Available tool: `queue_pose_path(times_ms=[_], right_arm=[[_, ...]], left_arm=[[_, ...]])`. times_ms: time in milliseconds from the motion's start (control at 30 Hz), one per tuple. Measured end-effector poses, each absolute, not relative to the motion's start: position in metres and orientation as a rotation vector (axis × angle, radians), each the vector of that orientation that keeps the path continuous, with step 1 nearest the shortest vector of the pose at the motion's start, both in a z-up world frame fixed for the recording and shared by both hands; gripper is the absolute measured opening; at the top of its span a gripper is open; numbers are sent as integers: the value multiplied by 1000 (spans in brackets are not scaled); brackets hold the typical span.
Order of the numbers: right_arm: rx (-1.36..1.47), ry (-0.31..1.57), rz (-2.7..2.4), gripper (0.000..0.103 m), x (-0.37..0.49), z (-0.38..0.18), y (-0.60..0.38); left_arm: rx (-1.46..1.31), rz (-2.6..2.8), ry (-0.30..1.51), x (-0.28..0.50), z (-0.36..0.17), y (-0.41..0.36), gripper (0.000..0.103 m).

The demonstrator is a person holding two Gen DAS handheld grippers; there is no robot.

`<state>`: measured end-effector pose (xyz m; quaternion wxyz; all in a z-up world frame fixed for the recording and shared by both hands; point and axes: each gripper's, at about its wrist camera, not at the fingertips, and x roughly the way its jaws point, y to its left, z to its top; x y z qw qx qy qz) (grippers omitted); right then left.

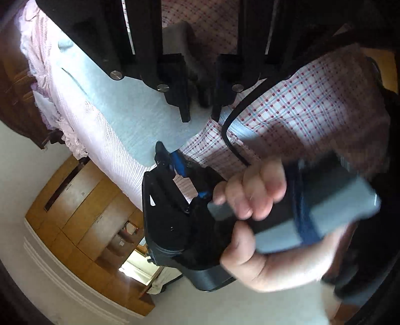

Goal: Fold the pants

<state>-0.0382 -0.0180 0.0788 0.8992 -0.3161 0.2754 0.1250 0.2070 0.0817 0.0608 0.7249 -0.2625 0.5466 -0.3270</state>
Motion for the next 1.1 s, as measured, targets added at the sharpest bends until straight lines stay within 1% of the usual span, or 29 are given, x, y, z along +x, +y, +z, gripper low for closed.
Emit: queue_pose_path(times_ms=[133, 200, 467, 600, 833, 967, 1100], right_arm=[[-611, 562, 268, 8, -39, 97, -29], [-570, 539, 248, 6, -40, 106, -38], [-320, 533, 197, 6, -34, 136, -110], [-194, 547, 150, 6, -33, 147, -149], [-28, 568, -14, 6, -36, 150, -220], [80, 615, -103, 6, -37, 144, -260], [114, 655, -179, 6, -50, 138, -278]], left_arm=[[-637, -691, 1129, 192, 83, 74, 8], [-680, -693, 1111, 189, 94, 66, 8], [-605, -690, 1093, 183, 133, 22, 8], [-526, -710, 1092, 180, 152, -22, 8], [-400, -773, 1096, 180, 165, -121, 8], [-288, -798, 1111, 173, 161, -176, 8], [-199, -834, 1143, 169, 148, -228, 8]])
